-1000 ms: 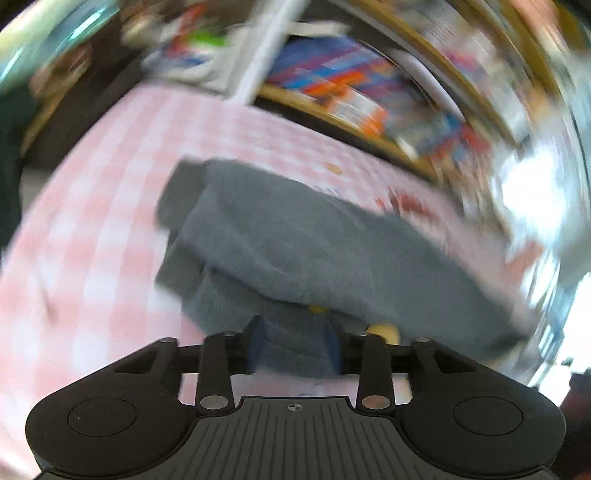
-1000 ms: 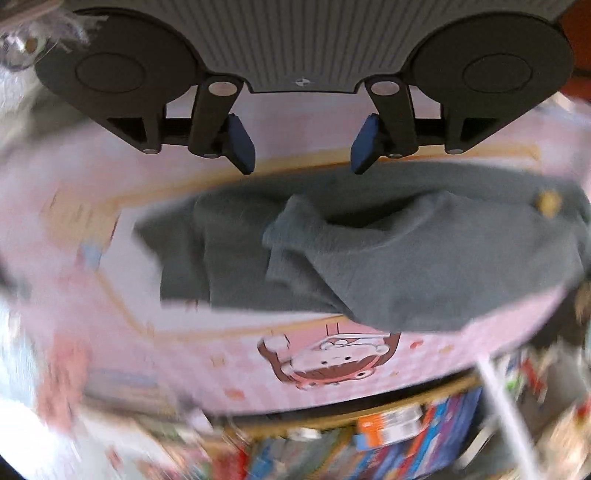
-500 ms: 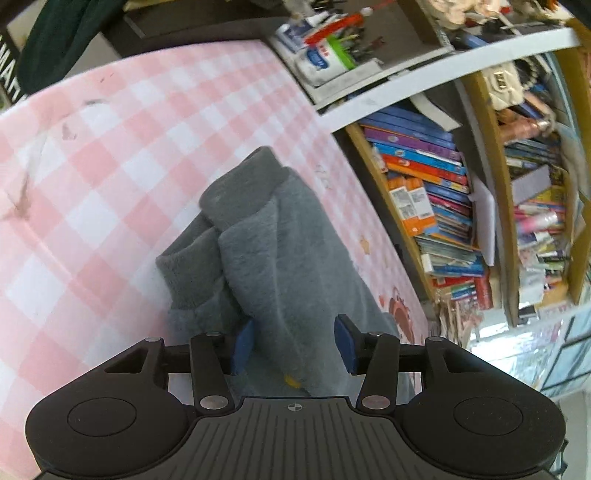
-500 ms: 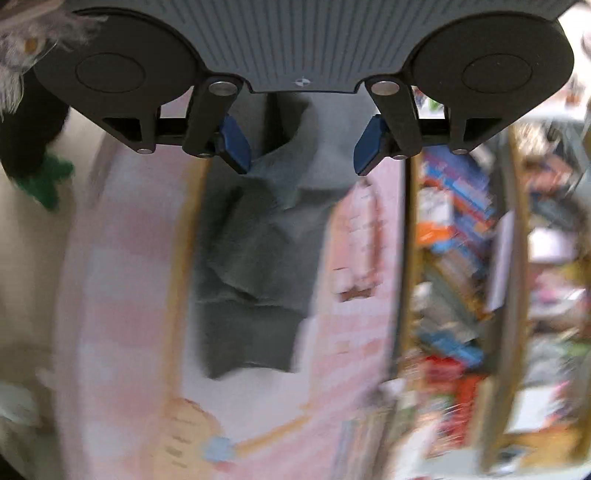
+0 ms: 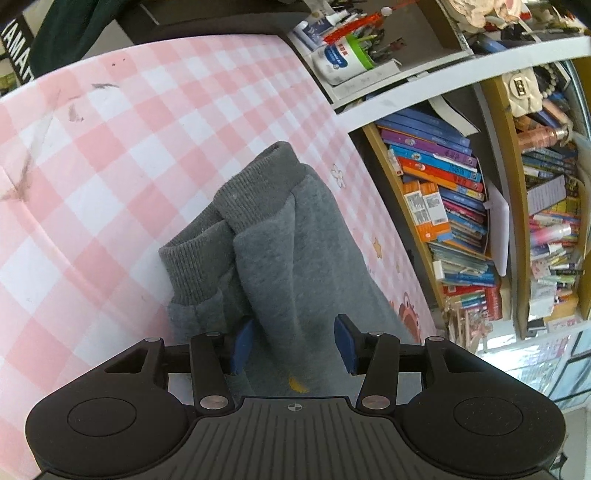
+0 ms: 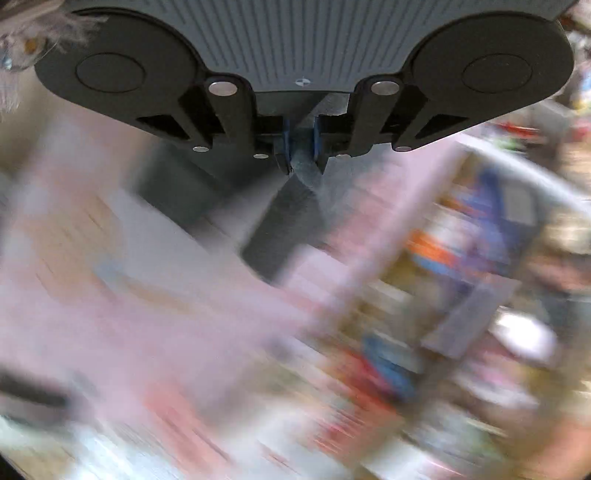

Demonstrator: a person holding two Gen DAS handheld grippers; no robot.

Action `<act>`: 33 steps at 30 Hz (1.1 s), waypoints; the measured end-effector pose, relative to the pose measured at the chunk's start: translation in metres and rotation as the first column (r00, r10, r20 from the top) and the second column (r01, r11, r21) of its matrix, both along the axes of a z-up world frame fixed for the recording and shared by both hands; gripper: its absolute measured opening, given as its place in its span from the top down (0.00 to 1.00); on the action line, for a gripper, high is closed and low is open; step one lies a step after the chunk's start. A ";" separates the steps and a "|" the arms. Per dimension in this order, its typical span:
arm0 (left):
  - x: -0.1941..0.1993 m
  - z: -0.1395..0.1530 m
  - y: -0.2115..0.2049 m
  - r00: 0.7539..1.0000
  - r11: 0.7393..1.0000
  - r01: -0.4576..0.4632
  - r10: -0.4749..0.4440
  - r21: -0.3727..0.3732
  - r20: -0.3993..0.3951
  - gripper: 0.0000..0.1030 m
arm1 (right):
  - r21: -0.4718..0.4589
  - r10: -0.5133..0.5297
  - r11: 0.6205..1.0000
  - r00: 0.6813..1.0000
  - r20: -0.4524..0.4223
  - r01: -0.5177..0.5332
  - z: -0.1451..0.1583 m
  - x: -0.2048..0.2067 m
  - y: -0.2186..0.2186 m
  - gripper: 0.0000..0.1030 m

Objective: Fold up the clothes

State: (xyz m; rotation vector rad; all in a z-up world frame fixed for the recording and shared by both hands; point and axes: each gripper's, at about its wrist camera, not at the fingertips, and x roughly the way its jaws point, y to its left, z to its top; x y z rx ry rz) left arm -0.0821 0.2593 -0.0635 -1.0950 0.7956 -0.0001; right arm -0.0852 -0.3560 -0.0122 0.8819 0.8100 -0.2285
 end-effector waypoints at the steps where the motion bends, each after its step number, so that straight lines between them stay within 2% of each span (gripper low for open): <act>1: 0.000 -0.001 0.000 1.000 1.000 -0.008 0.008 -0.008 -0.004 0.54 | 0.020 -0.021 1.000 0.996 -0.088 0.023 -0.020 0.002 -0.004 0.90; 2: 0.000 -0.001 0.001 1.000 1.000 -0.017 0.016 -0.016 -0.008 0.54 | 0.035 -0.037 0.999 0.992 -0.120 0.042 -0.031 0.001 -0.005 0.92; 5: 0.000 -0.004 0.002 0.999 0.998 -0.045 0.044 -0.037 -0.020 0.54 | 0.087 -0.079 0.993 0.994 -0.079 0.086 -0.040 -0.005 -0.007 0.90; 8: 0.002 -0.009 0.002 0.996 0.996 -0.073 0.071 -0.045 -0.046 0.55 | 0.085 -0.067 0.994 0.995 -0.078 0.073 -0.038 -0.003 -0.005 0.88; 11: 0.006 -0.012 0.000 0.994 0.994 -0.097 0.095 -0.051 -0.055 0.60 | 0.075 -0.065 0.995 0.995 -0.081 0.071 -0.039 -0.004 -0.003 0.86; 13: 0.011 -0.008 -0.002 0.994 0.995 -0.090 0.088 -0.034 -0.060 0.96 | 0.072 -0.062 0.995 0.995 -0.081 0.068 -0.042 -0.005 -0.002 0.86; 14: 0.014 -0.005 -0.003 0.995 0.996 -0.086 0.084 -0.027 -0.059 0.96 | 0.070 -0.061 0.995 0.995 -0.081 0.067 -0.044 -0.007 -0.002 0.87; 15: 0.015 0.000 -0.005 0.996 0.996 -0.081 0.080 -0.028 -0.041 0.96 | 0.069 -0.059 0.995 0.995 -0.081 0.065 -0.045 -0.008 -0.002 0.87; 17: 0.009 0.029 -0.009 0.995 0.998 -0.038 0.041 -0.040 0.089 0.96 | 0.068 -0.057 0.996 0.995 -0.082 0.062 -0.048 -0.010 -0.002 0.88; 20: -0.005 0.077 -0.017 0.958 0.999 0.047 -0.039 -0.022 0.285 0.96 | 0.074 -0.055 0.995 0.995 -0.086 0.062 -0.047 -0.008 -0.004 0.88; 22: -0.020 0.090 -0.013 0.940 0.997 0.075 -0.074 0.009 0.332 0.96 | 0.070 -0.054 0.996 0.995 -0.087 0.060 -0.045 -0.008 -0.004 0.88; 24: -0.031 0.073 -0.001 0.962 0.998 0.055 -0.059 0.020 0.267 0.96 | 0.070 -0.056 0.996 0.995 -0.085 0.062 -0.045 -0.009 -0.005 0.88; 26: -0.035 0.033 0.012 0.995 1.000 0.016 -0.019 0.024 0.100 0.96 | 0.077 -0.059 0.995 0.995 -0.082 0.065 -0.046 -0.010 -0.005 0.87; 28: -0.035 0.002 0.012 0.999 0.998 0.037 -0.037 0.060 -0.010 0.96 | 0.074 -0.057 0.995 0.995 -0.087 0.064 -0.046 -0.008 -0.004 0.87; 30: -0.034 -0.004 0.005 0.998 0.992 0.059 -0.056 0.107 -0.029 0.96 | 0.051 -0.043 0.998 0.994 -0.096 0.048 -0.041 -0.004 -0.003 0.86; 32: -0.030 -0.004 0.004 0.999 0.993 0.048 -0.045 0.107 -0.029 0.96 | 0.018 -0.022 1.000 0.996 -0.092 0.024 -0.034 0.000 -0.001 0.90; 33: -0.028 -0.003 0.005 0.999 0.994 0.038 -0.035 0.101 -0.027 0.95 | -0.003 -0.008 1.000 0.999 -0.052 0.008 -0.023 -0.001 0.002 0.91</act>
